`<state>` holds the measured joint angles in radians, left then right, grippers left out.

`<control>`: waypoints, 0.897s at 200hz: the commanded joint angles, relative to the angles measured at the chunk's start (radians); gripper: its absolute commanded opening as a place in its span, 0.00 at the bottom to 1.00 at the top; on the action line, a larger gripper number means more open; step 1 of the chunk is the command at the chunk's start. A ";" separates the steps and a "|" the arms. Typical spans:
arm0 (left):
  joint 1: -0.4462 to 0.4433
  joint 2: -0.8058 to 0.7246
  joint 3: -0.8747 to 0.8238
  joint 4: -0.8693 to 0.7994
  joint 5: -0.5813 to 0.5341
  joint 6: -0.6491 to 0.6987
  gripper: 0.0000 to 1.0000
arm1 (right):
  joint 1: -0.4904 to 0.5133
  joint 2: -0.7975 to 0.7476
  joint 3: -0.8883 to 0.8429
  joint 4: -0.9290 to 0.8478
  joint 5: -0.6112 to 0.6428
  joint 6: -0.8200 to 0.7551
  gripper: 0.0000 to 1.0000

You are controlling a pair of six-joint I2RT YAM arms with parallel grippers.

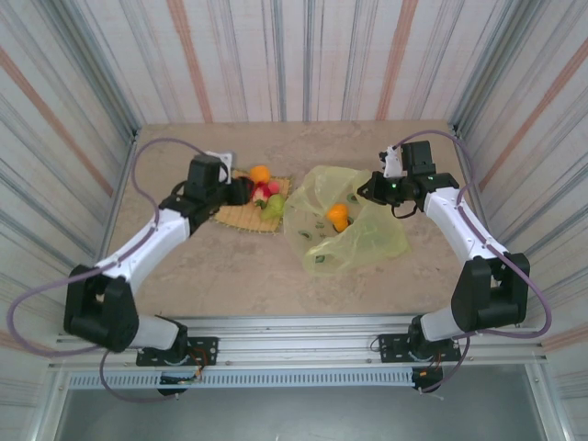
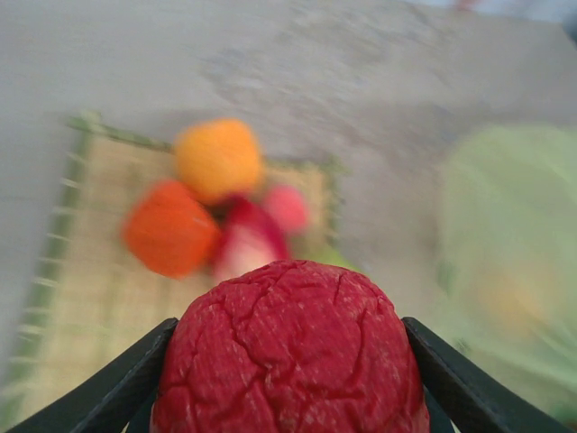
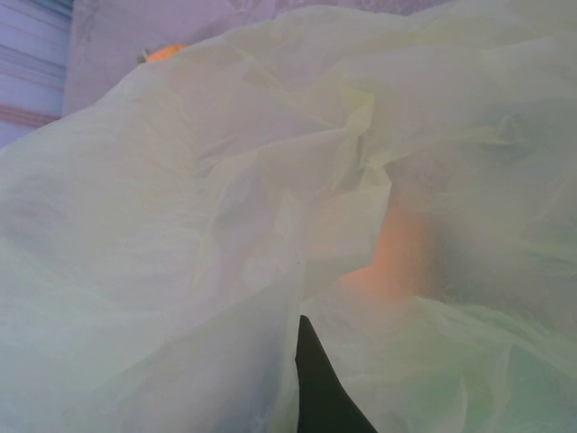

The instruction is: Place the fruits into the plastic bag

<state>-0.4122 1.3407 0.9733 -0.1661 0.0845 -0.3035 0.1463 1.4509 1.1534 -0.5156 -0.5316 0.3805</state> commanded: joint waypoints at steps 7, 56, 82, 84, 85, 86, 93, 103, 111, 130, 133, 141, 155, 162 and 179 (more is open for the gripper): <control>-0.156 -0.111 -0.137 0.054 0.038 0.015 0.59 | 0.007 0.000 -0.010 0.014 -0.019 -0.011 0.00; -0.397 -0.051 -0.130 0.167 0.060 0.097 0.60 | 0.009 0.002 -0.003 0.017 -0.019 -0.012 0.00; -0.437 0.080 -0.038 0.186 0.084 0.122 0.60 | 0.010 0.000 -0.008 0.010 -0.028 -0.014 0.00; -0.439 0.087 -0.032 0.187 0.087 0.122 0.60 | 0.010 0.000 -0.009 0.009 -0.028 -0.014 0.00; -0.442 0.093 -0.028 0.188 0.089 0.123 0.60 | 0.010 0.000 -0.009 0.009 -0.028 -0.015 0.00; -0.443 0.097 -0.025 0.189 0.090 0.125 0.60 | 0.010 0.000 -0.009 0.009 -0.029 -0.015 0.00; -0.454 0.128 -0.003 0.198 0.099 0.133 0.60 | 0.010 0.000 -0.012 0.009 -0.031 -0.012 0.00; -0.466 0.174 0.021 0.220 0.111 0.143 0.60 | 0.011 -0.003 -0.015 0.011 -0.038 -0.009 0.00; -0.474 0.212 0.040 0.226 0.117 0.150 0.60 | 0.012 -0.004 -0.018 0.016 -0.047 -0.003 0.00; -0.492 0.293 0.085 0.251 0.130 0.154 0.60 | 0.011 -0.010 -0.020 0.020 -0.060 0.005 0.00; -0.496 0.305 0.089 0.260 0.129 0.154 0.61 | 0.010 -0.010 -0.020 0.020 -0.063 0.007 0.00; -0.501 0.334 0.103 0.278 0.130 0.153 0.61 | 0.009 -0.012 -0.021 0.021 -0.068 0.010 0.00; -0.508 0.391 0.129 0.303 0.130 0.148 0.62 | 0.010 -0.013 -0.024 0.024 -0.076 0.015 0.00; -0.511 0.420 0.142 0.316 0.135 0.143 0.62 | 0.010 -0.016 -0.027 0.026 -0.078 0.017 0.00; -0.524 0.483 0.173 0.337 0.135 0.135 0.64 | 0.009 -0.019 -0.038 0.034 -0.080 0.025 0.00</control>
<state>-0.9211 1.7557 1.0920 0.1089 0.2024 -0.1791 0.1509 1.4509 1.1385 -0.4931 -0.5831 0.3847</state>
